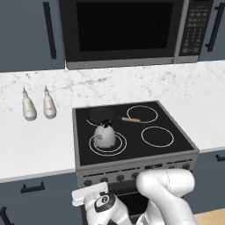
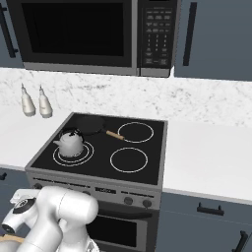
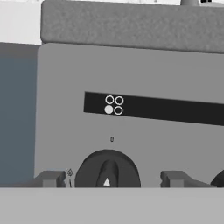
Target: Pick the kettle from the counter and place it on a stove burner. Then turn the burner on.
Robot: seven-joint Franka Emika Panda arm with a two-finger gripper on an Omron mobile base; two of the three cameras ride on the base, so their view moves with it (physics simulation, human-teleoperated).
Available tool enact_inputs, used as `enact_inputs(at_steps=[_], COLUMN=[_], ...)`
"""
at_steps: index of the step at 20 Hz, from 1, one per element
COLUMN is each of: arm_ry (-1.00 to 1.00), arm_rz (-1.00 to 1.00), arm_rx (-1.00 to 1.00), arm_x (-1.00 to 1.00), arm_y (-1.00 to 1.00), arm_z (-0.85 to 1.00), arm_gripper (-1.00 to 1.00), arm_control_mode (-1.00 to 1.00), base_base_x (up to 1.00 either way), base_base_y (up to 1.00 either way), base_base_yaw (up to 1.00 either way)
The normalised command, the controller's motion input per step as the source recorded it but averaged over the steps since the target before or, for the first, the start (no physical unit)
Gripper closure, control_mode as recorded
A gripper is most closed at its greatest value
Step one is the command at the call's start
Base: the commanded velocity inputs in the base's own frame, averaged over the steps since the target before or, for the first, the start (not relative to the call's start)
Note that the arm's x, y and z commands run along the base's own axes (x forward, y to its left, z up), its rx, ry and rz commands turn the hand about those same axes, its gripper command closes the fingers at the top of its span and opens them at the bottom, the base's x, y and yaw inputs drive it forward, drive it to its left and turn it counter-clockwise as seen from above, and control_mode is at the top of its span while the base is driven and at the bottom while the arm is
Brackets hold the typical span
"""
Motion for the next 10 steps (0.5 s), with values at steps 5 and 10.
enact_inputs(at_steps=[5, 10], arm_ry=[0.00, 0.00], arm_rz=[0.00, 0.00], arm_rx=[0.00, -0.10], arm_x=[0.00, 0.05], arm_y=[0.00, 0.03], arm_z=[0.00, 0.00], arm_gripper=[1.00, 1.00], arm_control_mode=[-1.00, -1.00], base_base_x=[0.00, 0.00], base_base_y=[0.00, 0.00], base_base_yaw=[0.00, 0.00])
